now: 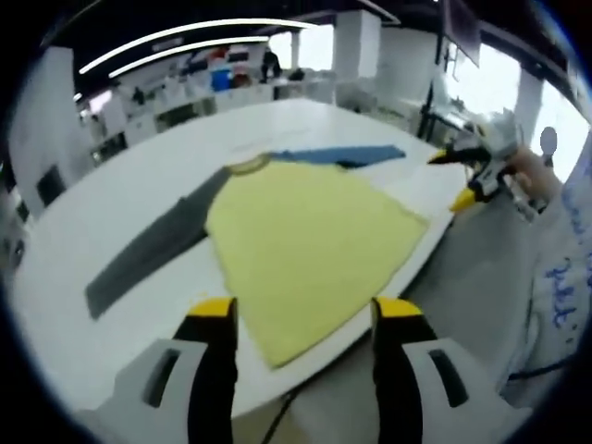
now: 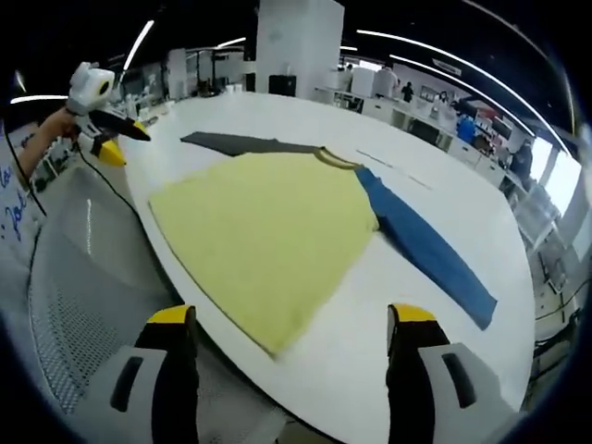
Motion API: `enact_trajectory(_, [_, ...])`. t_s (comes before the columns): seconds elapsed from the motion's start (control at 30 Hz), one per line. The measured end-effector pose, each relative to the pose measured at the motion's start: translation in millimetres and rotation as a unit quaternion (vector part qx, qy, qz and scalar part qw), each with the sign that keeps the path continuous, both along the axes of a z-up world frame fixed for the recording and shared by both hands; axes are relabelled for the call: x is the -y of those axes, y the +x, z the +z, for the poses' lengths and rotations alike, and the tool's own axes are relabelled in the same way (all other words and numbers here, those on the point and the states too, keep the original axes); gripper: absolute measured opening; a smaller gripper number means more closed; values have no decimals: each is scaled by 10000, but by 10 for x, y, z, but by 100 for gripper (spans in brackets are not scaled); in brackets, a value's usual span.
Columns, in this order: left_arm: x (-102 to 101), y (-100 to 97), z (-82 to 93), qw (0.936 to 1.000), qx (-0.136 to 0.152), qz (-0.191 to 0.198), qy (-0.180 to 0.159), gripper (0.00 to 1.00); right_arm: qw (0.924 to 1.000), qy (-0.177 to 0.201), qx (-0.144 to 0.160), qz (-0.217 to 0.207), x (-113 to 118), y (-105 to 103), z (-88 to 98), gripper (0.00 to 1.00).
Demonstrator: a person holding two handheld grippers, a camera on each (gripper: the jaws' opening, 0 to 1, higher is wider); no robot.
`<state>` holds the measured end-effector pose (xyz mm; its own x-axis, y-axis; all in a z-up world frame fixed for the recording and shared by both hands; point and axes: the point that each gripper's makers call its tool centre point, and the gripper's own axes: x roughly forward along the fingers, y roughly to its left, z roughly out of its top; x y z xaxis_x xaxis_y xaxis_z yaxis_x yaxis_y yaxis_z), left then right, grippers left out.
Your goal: Fold the garment on the visible template until the final outline fits inside the template.
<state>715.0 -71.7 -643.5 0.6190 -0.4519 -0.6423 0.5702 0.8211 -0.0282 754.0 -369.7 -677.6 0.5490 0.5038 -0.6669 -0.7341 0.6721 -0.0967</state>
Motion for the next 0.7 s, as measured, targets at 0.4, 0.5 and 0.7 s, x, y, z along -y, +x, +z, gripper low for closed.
enact_trajectory(0.4, [4, -110, 278, 9997, 220, -139, -26, 68, 9991, 173, 311, 211, -61, -71, 419, 100])
enact_trajectory(0.5, [-9, -142, 336, 9995, 273, -150, 17, 71, 9990, 160, 340, 226, -49, -86, 469, 100])
enact_trajectory(0.7, [13, -177, 408, 9992, 351, -204, 12, 76, 9987, 177, 396, 269, -48, -105, 529, 100])
